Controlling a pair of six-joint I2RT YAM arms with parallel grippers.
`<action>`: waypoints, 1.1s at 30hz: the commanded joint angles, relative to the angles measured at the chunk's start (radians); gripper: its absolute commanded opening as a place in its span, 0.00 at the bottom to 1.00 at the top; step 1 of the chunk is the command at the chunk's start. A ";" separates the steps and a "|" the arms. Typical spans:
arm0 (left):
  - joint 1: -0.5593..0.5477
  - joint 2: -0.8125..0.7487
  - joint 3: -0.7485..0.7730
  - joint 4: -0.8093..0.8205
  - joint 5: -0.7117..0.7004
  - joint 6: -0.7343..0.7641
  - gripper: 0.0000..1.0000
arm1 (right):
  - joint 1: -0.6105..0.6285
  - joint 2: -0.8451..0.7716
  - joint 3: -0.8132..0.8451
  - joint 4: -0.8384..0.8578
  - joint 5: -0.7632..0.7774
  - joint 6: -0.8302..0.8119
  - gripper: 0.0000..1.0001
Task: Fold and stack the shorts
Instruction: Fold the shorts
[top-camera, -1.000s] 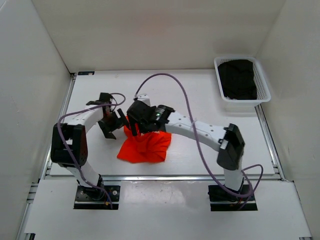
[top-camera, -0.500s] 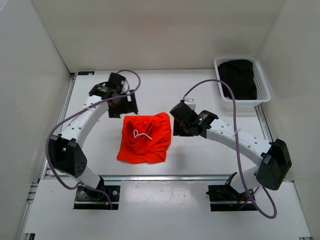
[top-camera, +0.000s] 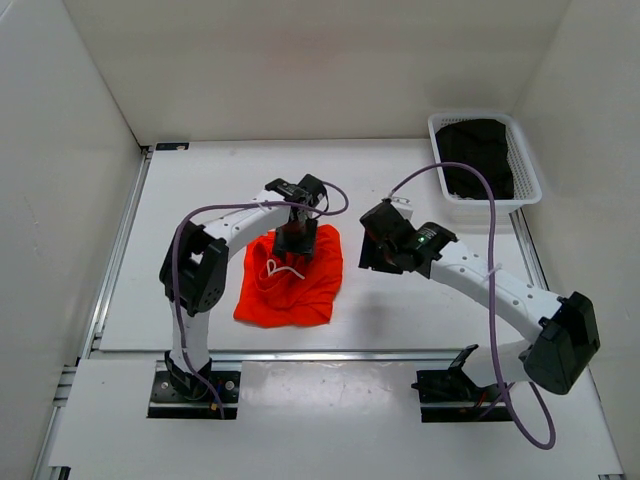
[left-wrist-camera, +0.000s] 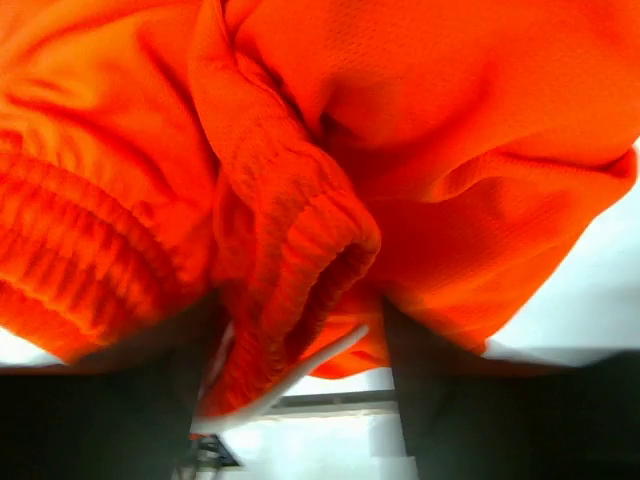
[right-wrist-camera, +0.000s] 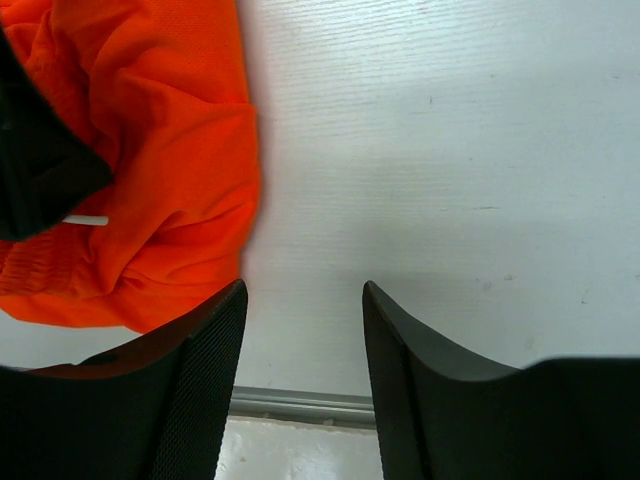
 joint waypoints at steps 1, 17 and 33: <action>0.006 -0.032 0.033 0.002 -0.024 0.009 0.51 | -0.025 -0.010 -0.027 0.032 -0.030 0.014 0.56; 0.260 -0.347 -0.221 0.048 0.221 0.070 0.10 | -0.087 0.422 -0.001 0.486 -0.527 -0.084 0.83; 0.432 -0.362 -0.348 0.120 0.371 0.128 0.10 | -0.087 0.277 -0.120 0.435 -0.297 -0.001 0.00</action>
